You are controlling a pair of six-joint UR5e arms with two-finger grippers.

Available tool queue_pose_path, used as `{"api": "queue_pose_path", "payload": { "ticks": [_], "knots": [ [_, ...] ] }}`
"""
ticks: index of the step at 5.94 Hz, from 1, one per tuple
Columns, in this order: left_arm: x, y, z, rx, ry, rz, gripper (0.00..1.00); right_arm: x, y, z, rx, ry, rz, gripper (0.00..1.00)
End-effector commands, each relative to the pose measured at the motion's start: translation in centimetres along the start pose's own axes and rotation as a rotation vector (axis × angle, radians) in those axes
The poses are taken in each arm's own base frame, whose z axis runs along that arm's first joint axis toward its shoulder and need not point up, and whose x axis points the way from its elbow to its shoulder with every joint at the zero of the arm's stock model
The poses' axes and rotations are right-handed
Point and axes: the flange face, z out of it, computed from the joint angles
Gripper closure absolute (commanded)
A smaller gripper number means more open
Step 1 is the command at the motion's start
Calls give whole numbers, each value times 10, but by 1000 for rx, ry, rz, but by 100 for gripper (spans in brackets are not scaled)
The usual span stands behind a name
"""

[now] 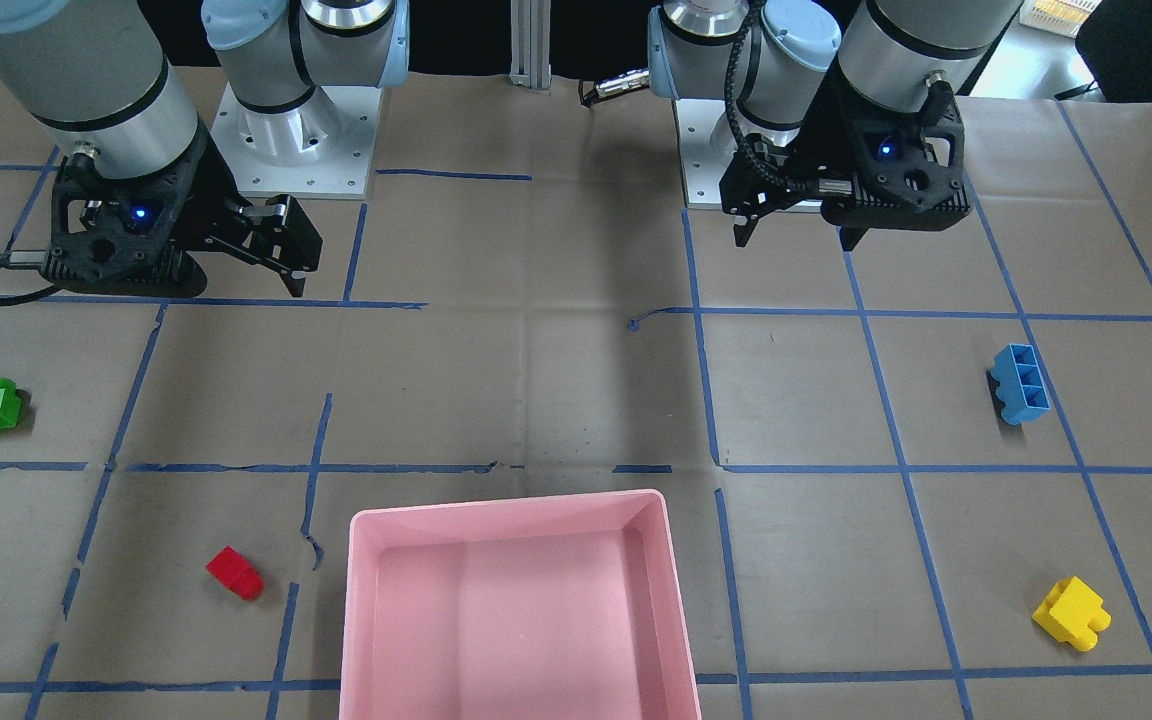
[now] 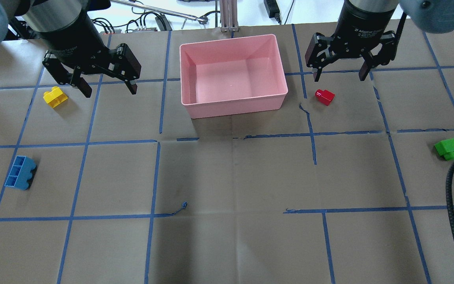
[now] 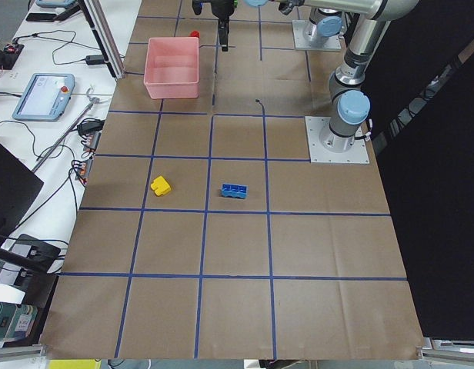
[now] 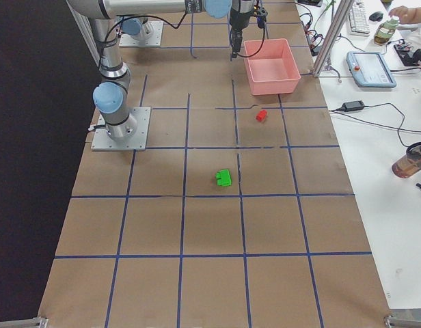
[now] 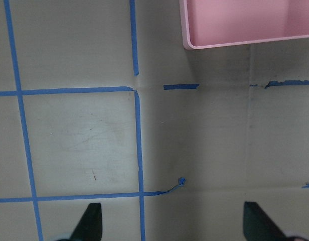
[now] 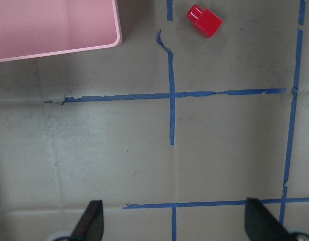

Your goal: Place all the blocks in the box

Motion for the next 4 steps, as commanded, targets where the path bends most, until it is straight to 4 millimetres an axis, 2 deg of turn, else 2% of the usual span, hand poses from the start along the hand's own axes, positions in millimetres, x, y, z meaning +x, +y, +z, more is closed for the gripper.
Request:
{"api": "queue_pose_path", "payload": {
  "ticks": [1,2,3,4],
  "knots": [
    [-97,-13,15,-22,22,-10,1,0,0,0,0,0,-1,0],
    [-150,-17,23,-32,40,24,1,0,-1,1,0,0,-1,0],
    [-184,-19,30,-41,51,51,2,2,-2,1,-2,0,2,0],
    [-217,-25,47,-22,50,125,2,5,-3,2,-3,-1,0,0]
  ]
}}
